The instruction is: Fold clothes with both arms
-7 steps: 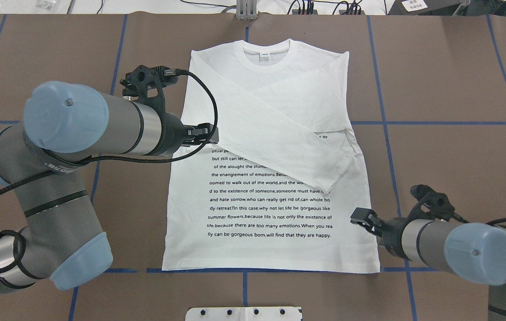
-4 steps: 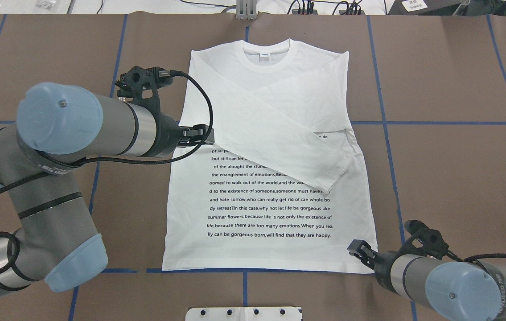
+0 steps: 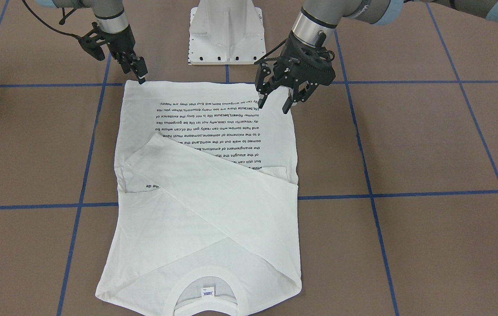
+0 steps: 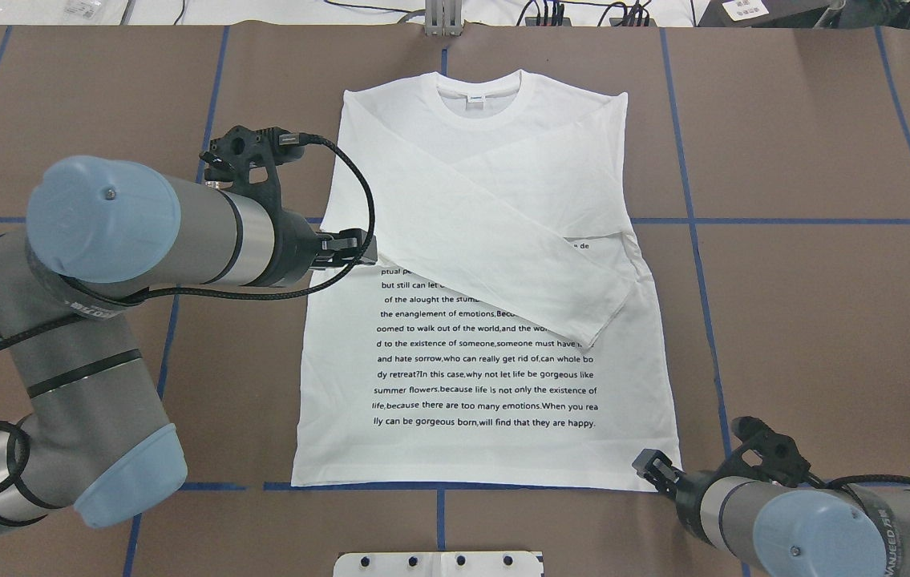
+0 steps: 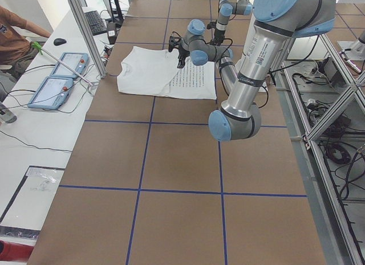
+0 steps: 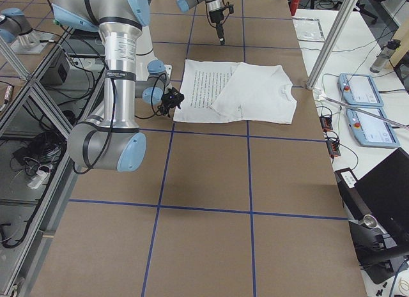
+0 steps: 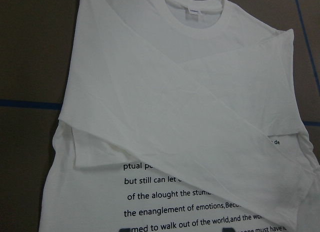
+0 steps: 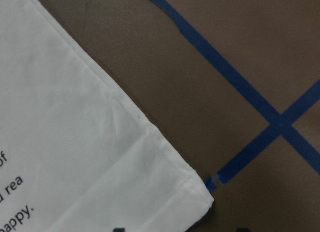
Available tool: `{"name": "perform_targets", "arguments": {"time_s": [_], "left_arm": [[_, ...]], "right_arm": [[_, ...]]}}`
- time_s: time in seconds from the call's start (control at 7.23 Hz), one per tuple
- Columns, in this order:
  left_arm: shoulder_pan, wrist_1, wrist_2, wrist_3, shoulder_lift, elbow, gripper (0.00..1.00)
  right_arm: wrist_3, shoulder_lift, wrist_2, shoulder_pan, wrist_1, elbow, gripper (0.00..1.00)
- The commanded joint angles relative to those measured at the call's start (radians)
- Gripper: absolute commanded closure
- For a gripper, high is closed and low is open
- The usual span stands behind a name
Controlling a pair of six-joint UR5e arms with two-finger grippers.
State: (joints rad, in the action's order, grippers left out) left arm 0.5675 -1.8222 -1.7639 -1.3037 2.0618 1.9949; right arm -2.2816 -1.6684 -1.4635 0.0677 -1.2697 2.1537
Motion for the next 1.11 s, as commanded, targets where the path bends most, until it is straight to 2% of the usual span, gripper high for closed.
{"name": "perform_targets", "arguments": {"time_s": [0.0,0.97], "left_arm": [[-0.001,0.000,0.001,0.000,-0.002,-0.002,0.31],[-0.003,0.000,0.004,0.000,-0.008,-0.001,0.31]], "right_arm": [[-0.002,-0.002,0.000,-0.005,-0.052,0.000,0.22],[-0.002,0.009,0.008,-0.006,-0.059,-0.017,0.37]]}}
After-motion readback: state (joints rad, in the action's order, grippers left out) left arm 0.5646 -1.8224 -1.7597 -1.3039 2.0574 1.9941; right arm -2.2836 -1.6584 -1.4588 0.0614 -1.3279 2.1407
